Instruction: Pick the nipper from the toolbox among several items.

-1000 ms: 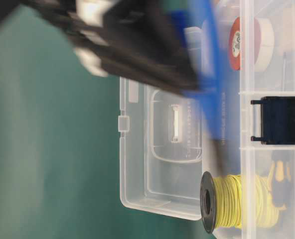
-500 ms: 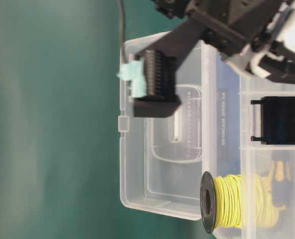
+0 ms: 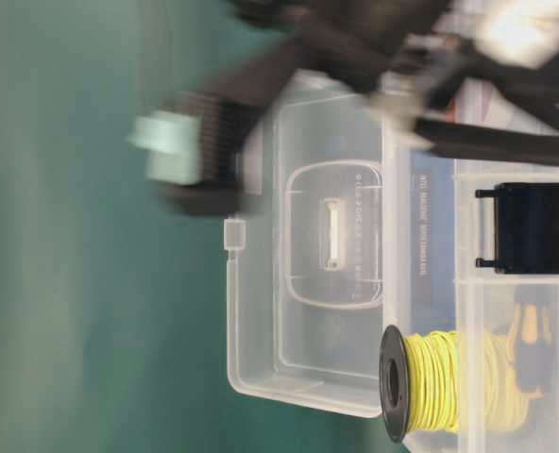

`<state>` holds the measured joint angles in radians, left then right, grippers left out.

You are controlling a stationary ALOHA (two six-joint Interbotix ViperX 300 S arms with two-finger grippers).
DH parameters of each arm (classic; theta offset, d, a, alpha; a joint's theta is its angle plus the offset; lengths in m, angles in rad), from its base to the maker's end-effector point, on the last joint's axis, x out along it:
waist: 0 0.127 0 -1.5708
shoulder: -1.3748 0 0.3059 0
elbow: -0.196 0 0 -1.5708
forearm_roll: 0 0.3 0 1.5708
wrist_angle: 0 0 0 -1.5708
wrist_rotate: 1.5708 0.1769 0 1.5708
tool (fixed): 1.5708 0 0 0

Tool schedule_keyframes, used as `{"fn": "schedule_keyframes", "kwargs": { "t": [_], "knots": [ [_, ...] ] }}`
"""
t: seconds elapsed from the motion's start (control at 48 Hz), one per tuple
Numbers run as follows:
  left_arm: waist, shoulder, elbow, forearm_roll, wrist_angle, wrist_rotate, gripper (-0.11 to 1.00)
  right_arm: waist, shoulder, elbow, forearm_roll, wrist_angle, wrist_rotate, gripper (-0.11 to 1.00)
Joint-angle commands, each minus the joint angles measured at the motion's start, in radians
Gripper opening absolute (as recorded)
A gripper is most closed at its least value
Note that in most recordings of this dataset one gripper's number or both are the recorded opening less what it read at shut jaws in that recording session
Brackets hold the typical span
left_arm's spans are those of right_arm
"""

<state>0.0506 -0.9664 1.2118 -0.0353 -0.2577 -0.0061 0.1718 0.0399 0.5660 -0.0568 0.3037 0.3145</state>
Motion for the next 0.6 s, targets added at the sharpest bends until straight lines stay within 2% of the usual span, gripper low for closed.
{"fn": "schedule_keyframes", "kwargs": {
  "t": [0.0,0.125,0.208,0.292,0.584],
  "knots": [
    [0.003,0.0,-0.011,-0.002,-0.002,-0.002,0.0,-0.002,-0.132,-0.008,-0.028,0.041,-0.002,0.78],
    [0.003,0.0,-0.009,-0.002,0.0,-0.002,0.0,-0.002,-0.288,0.029,-0.092,0.08,0.0,0.78],
    [0.003,0.0,-0.009,-0.002,0.0,-0.003,0.0,-0.006,-0.407,0.084,-0.149,0.083,0.008,0.78],
    [0.003,0.0,-0.009,-0.002,0.0,-0.005,0.0,-0.015,-0.512,0.152,-0.179,0.071,0.012,0.78],
    [0.003,-0.002,-0.008,-0.002,0.0,-0.006,0.0,-0.041,-0.93,0.417,-0.186,0.037,0.012,0.78]
  ]
}}
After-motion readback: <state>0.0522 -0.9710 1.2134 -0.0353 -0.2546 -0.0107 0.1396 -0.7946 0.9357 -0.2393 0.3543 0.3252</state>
